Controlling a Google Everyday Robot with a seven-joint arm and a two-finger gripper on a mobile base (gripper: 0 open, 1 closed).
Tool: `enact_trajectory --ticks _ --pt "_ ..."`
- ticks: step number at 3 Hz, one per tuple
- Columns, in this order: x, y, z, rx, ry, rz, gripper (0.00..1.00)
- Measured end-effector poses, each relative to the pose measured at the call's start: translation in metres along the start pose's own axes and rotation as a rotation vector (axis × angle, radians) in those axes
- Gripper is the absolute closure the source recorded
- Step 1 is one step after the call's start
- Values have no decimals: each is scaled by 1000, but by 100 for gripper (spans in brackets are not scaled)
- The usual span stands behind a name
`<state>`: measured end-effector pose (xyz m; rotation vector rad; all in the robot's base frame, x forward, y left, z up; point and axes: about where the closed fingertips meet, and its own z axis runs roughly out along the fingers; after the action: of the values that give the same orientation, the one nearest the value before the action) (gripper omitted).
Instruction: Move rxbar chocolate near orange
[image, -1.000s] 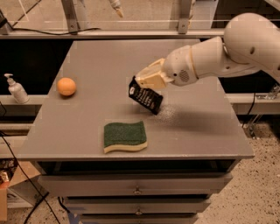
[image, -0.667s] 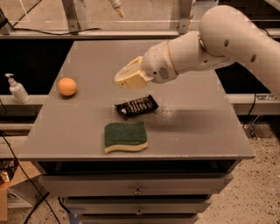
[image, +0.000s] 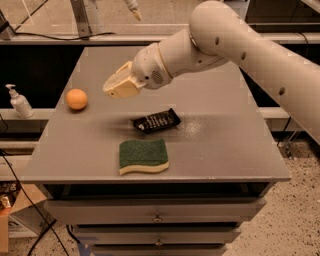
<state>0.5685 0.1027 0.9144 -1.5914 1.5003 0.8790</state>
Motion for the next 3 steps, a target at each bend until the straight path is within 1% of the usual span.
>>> enact_trajectory --ticks 1,2,3 --pt "12 -15 -15 71 -3 42 59" --pt "33 -31 -47 182 -7 100 36" --pt "53 -40 -80 271 -10 151 12"
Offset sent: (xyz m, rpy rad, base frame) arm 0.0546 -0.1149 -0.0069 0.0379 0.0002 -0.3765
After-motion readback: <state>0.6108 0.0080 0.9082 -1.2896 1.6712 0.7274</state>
